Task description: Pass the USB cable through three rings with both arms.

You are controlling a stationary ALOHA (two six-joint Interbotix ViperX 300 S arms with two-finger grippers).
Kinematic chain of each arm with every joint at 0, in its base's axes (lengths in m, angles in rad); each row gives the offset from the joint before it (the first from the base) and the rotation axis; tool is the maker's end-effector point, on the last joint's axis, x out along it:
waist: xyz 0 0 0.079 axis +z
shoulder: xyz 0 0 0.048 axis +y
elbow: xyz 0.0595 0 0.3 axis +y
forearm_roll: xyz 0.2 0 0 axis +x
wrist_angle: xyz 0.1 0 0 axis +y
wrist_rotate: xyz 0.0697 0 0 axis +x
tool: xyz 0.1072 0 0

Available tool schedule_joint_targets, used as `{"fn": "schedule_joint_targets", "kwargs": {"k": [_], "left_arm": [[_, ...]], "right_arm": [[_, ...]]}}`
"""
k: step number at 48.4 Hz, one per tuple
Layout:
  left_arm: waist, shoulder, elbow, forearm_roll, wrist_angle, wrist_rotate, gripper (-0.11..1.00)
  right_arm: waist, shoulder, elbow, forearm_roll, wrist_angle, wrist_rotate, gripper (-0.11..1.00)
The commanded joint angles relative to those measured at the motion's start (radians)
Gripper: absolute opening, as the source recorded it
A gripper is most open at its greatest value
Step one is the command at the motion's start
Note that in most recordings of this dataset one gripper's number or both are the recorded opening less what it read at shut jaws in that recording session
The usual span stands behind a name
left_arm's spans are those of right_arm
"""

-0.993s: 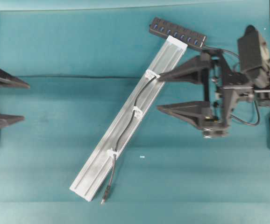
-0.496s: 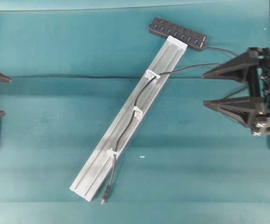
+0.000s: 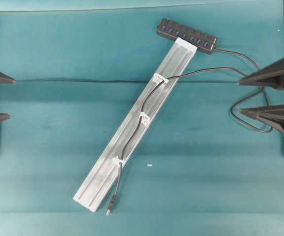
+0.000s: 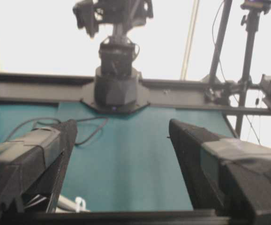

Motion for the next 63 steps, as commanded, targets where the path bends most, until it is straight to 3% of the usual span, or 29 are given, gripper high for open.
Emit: {"fn": "schedule_joint_targets", "kwargs": {"k": [1, 18, 63], "left_arm": [[0.003, 0.021, -0.008, 0.003, -0.041, -0.002, 0.89], [-0.002, 0.035, -0.003, 0.003, -0.080, -0.002, 0.89], [-0.003, 0.089, 0.020, 0.003, -0.146, 0.003, 0.89]], "right_arm": [[-0.002, -0.048, 0.006, 0.002, 0.044, 0.008, 0.85], [-0.002, -0.158, 0.040, -0.009, 0.058, -0.003, 0.85], [-0.002, -0.129, 0.052, -0.020, -0.031, -0.008, 0.85]]}}
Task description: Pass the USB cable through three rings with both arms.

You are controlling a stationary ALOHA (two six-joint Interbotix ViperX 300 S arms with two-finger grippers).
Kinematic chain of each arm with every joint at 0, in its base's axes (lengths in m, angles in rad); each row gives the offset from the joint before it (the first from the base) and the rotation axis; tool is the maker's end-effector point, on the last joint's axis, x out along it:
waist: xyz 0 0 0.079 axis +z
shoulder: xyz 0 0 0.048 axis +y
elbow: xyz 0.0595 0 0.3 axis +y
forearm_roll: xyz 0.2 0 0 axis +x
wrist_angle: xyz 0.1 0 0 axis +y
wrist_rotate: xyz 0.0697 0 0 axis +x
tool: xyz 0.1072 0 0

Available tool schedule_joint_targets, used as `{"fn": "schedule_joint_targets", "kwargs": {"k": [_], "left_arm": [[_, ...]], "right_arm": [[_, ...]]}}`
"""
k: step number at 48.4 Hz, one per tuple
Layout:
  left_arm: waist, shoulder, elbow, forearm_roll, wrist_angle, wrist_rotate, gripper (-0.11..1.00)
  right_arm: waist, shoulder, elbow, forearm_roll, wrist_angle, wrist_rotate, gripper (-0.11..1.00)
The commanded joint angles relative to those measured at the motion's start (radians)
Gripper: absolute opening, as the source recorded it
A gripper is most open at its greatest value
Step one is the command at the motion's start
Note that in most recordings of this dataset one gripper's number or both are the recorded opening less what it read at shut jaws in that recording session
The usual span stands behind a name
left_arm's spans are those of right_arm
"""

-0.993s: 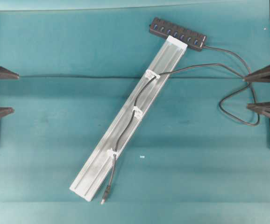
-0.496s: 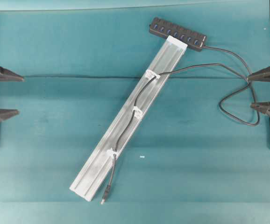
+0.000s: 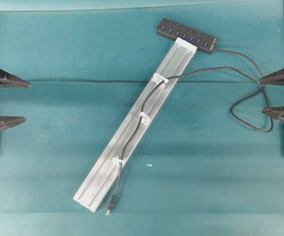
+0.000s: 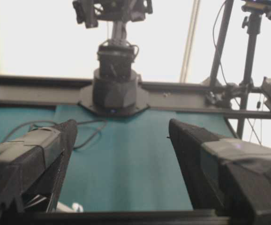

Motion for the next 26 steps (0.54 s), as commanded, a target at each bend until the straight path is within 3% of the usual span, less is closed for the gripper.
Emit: {"fn": "schedule_joint_targets", "kwargs": {"k": [1, 14, 26], "left_arm": [[0.000, 0.008, -0.011, 0.003, -0.021, 0.002, 0.89], [0.000, 0.025, -0.005, 0.003, -0.052, 0.000, 0.89], [0.000, 0.026, -0.003, 0.002, -0.161, -0.009, 0.89]], "right_arm": [[-0.002, 0.009, -0.003, -0.003, -0.008, -0.005, 0.85], [0.000, 0.009, -0.003, 0.003, -0.026, 0.011, 0.85], [0.000, 0.021, 0.006, 0.000, -0.069, 0.005, 0.85]]}}
